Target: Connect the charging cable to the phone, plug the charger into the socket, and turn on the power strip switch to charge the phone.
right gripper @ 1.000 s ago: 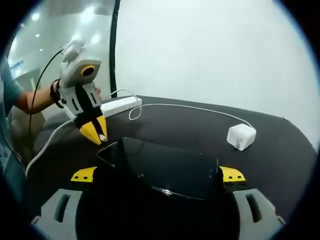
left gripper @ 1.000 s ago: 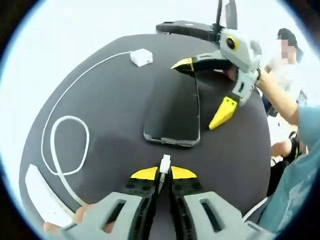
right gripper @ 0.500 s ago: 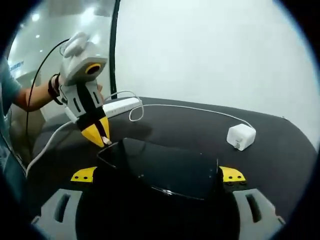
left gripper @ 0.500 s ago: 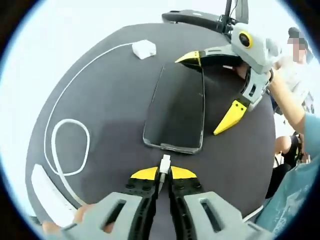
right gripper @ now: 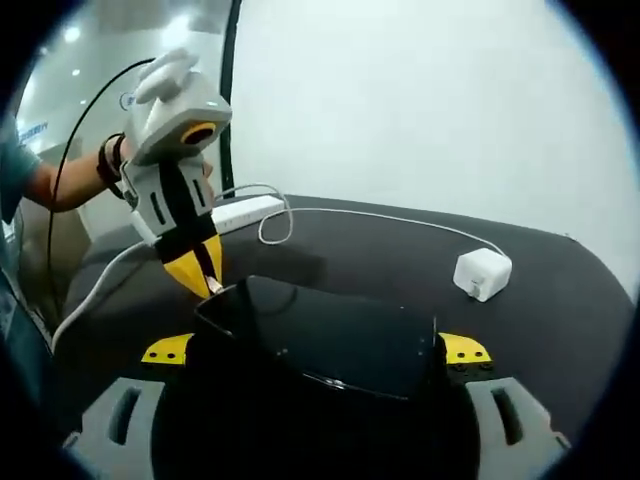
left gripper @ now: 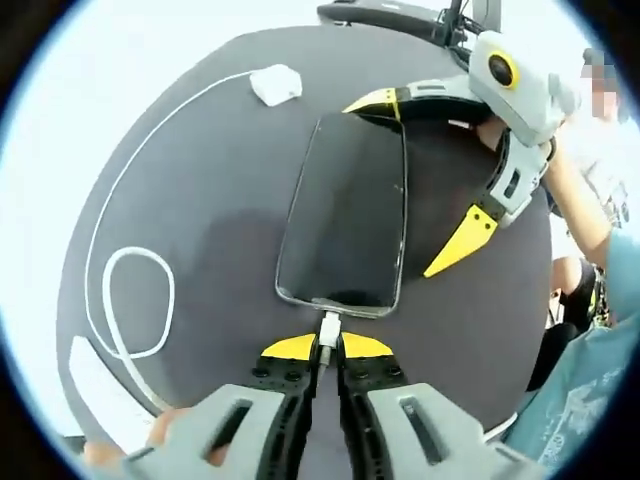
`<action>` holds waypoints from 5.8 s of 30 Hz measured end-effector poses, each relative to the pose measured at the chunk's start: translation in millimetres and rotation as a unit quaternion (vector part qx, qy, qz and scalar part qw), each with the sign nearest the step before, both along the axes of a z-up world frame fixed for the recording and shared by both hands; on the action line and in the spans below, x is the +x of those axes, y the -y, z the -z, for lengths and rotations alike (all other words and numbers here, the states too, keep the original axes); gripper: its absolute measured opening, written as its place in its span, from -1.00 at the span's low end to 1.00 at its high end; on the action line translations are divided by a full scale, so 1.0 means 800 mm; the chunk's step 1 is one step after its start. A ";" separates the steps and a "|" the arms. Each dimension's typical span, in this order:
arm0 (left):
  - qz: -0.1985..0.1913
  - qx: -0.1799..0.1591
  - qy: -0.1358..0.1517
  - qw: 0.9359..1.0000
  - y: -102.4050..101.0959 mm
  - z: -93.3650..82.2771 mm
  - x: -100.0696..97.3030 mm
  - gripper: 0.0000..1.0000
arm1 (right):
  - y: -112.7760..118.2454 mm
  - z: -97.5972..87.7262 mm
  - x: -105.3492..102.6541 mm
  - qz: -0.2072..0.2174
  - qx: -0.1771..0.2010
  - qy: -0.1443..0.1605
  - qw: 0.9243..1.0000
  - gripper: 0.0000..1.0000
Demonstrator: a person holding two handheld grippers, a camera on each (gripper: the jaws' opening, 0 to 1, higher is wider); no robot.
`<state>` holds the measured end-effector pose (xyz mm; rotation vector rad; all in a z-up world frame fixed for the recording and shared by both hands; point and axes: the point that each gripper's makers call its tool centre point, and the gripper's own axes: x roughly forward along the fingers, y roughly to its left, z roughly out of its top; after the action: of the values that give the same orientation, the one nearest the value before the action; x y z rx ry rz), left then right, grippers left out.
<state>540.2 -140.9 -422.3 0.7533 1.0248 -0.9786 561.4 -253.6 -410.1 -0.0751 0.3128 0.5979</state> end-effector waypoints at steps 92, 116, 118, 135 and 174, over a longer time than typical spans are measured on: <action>0.247 0.142 0.020 0.958 -0.065 -0.025 0.003 -1.00 | -0.002 0.003 -0.002 -0.005 -0.009 0.010 1.000 0.86; 0.115 -0.062 0.022 0.991 -0.026 -0.014 0.005 -1.00 | -0.002 0.003 -0.002 -0.005 -0.009 0.009 1.000 0.86; 0.114 -0.062 0.017 0.991 -0.025 -0.013 0.008 -1.00 | -0.002 0.003 -0.002 -0.005 -0.009 0.010 1.000 0.86; 0.082 -0.080 0.029 0.993 -0.024 -0.008 0.004 -1.00 | 0.000 0.003 -0.001 -0.004 -0.009 0.010 1.000 0.86; 0.084 -0.012 -0.065 0.994 -0.024 -0.004 0.001 -1.00 | -0.001 0.003 -0.001 -0.004 -0.010 0.012 1.000 0.86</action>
<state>540.7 -122.1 -418.8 0.7742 1.0726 -1.1954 560.5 -252.8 -412.7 -0.1017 0.2955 0.6016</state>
